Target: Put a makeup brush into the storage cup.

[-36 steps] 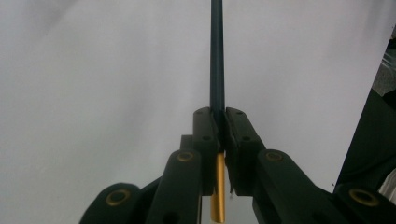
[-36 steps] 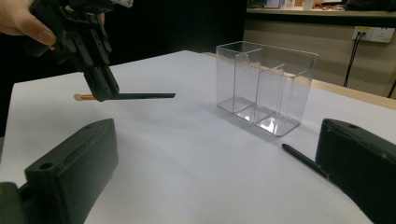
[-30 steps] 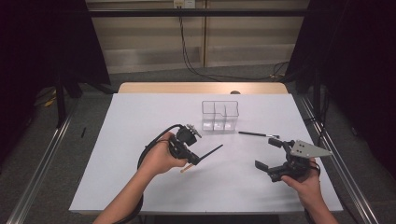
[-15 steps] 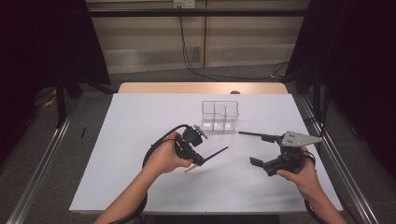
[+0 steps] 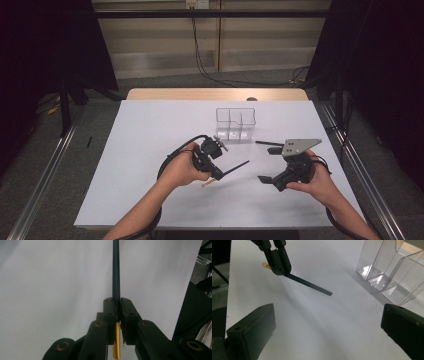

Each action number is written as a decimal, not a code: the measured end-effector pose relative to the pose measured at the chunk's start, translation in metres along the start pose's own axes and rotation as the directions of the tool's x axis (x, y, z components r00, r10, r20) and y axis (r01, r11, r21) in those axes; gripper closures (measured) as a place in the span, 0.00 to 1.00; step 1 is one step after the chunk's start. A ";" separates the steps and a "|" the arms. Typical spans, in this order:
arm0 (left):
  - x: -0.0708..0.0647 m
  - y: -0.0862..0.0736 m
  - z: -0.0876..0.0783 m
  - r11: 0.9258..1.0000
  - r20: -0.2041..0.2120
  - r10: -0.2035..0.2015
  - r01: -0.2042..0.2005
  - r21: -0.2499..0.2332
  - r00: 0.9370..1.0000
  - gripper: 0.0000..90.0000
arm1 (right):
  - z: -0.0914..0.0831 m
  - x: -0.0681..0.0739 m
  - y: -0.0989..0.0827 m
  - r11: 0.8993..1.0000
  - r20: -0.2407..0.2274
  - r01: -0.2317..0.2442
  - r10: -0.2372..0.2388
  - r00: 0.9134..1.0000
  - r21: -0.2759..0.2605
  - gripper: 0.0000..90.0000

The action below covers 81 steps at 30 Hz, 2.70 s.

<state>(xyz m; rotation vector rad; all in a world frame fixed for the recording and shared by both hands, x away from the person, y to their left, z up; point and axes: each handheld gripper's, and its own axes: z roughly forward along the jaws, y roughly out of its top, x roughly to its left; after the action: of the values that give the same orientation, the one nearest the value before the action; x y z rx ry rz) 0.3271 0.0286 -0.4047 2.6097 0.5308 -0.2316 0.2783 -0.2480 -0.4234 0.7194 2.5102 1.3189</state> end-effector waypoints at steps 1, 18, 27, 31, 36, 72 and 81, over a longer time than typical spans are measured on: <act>0.000 0.000 0.001 1.000 0.002 0.001 -0.001 -0.001 1.000 0.93 | 0.001 0.000 0.002 1.000 0.003 0.005 -0.005 1.000 0.017 0.00; -0.005 0.005 0.007 0.999 0.020 0.035 -0.035 0.009 0.999 0.93 | 0.017 -0.003 0.022 0.982 -0.072 0.103 -0.092 0.993 0.161 0.11; -0.009 0.010 0.010 0.999 0.038 0.046 -0.046 0.006 0.998 0.93 | 0.020 -0.002 0.032 0.970 -0.104 0.157 -0.140 0.985 0.185 0.28; -0.010 0.013 0.011 0.999 0.044 0.052 -0.052 0.009 0.998 0.93 | 0.022 -0.001 0.034 0.965 -0.114 0.178 -0.159 0.981 0.191 0.32; -0.009 0.014 0.012 0.998 0.050 0.059 -0.060 0.011 0.997 0.93 | 0.025 0.000 0.035 0.965 -0.125 0.187 -0.166 0.978 0.185 0.35; -0.014 0.032 0.005 0.992 0.137 0.125 -0.123 -0.024 0.983 0.93 | 0.045 0.017 0.034 0.886 -0.268 0.386 -0.318 0.909 0.257 0.87; -0.011 0.031 0.001 0.988 0.133 0.141 -0.131 -0.082 0.981 0.91 | 0.045 0.018 0.030 0.879 -0.306 0.405 -0.325 0.895 0.251 0.94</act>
<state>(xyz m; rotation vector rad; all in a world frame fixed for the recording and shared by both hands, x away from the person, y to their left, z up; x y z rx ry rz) 0.3296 -0.0010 -0.3904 2.5232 0.3054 -0.3392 0.2904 -0.1920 -0.4240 0.0983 2.9090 0.9439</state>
